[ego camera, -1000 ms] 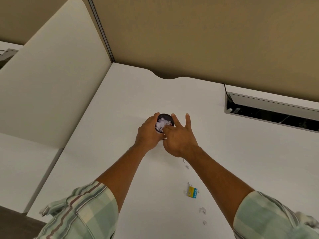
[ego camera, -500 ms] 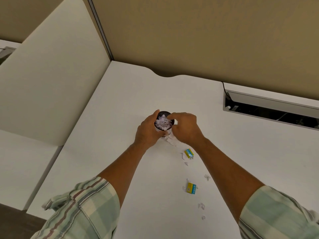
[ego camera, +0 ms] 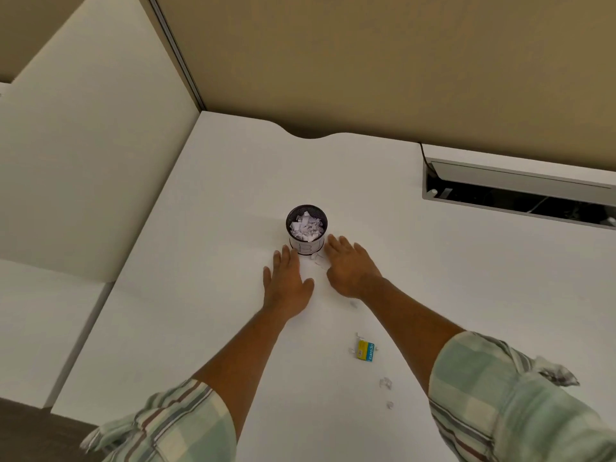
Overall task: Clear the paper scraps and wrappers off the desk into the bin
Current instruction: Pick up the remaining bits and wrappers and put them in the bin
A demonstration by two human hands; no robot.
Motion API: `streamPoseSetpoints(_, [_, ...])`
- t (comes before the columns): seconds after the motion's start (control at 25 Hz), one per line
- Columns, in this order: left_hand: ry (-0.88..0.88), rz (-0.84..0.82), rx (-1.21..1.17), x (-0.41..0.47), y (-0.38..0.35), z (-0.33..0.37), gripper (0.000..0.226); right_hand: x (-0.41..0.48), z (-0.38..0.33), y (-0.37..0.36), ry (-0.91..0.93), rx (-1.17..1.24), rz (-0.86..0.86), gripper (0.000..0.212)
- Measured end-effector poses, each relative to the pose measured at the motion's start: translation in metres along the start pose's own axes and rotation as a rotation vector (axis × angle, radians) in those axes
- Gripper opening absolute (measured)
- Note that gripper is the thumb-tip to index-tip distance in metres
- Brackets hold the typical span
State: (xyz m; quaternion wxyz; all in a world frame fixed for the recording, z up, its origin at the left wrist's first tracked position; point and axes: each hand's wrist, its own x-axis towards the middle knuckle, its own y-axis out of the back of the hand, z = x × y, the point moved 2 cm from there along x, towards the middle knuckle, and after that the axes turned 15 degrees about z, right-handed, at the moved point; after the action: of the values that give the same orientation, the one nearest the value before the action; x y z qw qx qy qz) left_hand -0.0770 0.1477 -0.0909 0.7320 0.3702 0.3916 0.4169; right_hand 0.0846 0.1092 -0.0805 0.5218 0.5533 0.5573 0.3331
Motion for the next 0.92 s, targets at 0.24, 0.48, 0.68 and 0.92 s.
streamPoseSetpoints(0.24, [-0.067, -0.053, 0.073, -0.030, -0.018, 0.017, 0.070, -0.048, -0.016, -0.024, 0.173, -0.154, 0.031, 0.064])
streamPoseSetpoints(0.48, [-0.275, -0.065, 0.173, -0.083, -0.041, 0.023, 0.074, -0.113, 0.004, -0.035, 0.219, -0.134, 0.095, 0.064])
streamPoseSetpoints(0.68, [-0.323, -0.109, 0.200, -0.108, -0.055, 0.036, 0.072, -0.155, 0.021, -0.031, 0.225, -0.098, 0.137, 0.060])
streamPoseSetpoints(0.92, [-0.189, 0.060, -0.012, -0.104, -0.045, 0.035, 0.061, -0.183, 0.105, -0.005, -0.530, 0.228, 0.460, 0.046])
